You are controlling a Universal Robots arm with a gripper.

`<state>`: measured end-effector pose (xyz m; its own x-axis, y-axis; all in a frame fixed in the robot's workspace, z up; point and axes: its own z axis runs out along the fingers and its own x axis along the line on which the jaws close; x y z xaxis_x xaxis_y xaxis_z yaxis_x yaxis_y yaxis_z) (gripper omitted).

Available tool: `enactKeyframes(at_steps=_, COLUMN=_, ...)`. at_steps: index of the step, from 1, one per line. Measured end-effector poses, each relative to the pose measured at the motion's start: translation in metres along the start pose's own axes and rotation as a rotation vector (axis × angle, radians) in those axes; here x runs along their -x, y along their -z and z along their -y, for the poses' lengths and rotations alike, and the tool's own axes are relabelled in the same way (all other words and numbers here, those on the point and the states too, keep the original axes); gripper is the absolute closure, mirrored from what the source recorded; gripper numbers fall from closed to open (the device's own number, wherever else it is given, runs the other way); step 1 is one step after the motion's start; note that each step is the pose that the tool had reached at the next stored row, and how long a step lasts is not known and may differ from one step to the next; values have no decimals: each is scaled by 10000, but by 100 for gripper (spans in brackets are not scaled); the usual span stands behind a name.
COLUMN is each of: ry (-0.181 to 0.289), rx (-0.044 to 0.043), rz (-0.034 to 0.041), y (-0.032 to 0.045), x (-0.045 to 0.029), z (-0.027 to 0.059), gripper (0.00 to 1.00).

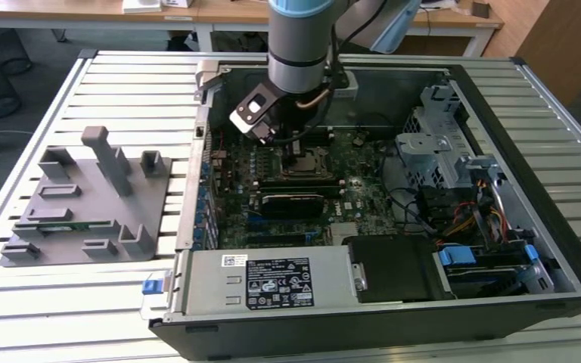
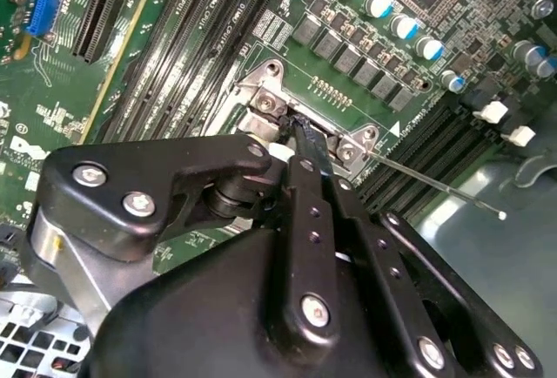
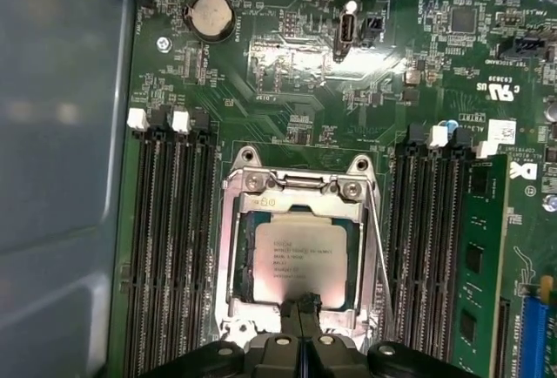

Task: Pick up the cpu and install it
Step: 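Close the cpu cover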

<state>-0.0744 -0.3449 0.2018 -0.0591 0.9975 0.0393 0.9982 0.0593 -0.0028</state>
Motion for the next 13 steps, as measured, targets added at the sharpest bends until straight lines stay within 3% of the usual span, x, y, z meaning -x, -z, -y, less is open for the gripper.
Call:
enactKeyframes(at_steps=6, ry=-1, rx=-2, rz=-1, y=-20, x=0, z=2, gripper=89)
enactKeyframes(at_steps=13, ry=-1, rx=0, rz=-4, y=22, x=-2, z=2, gripper=89)
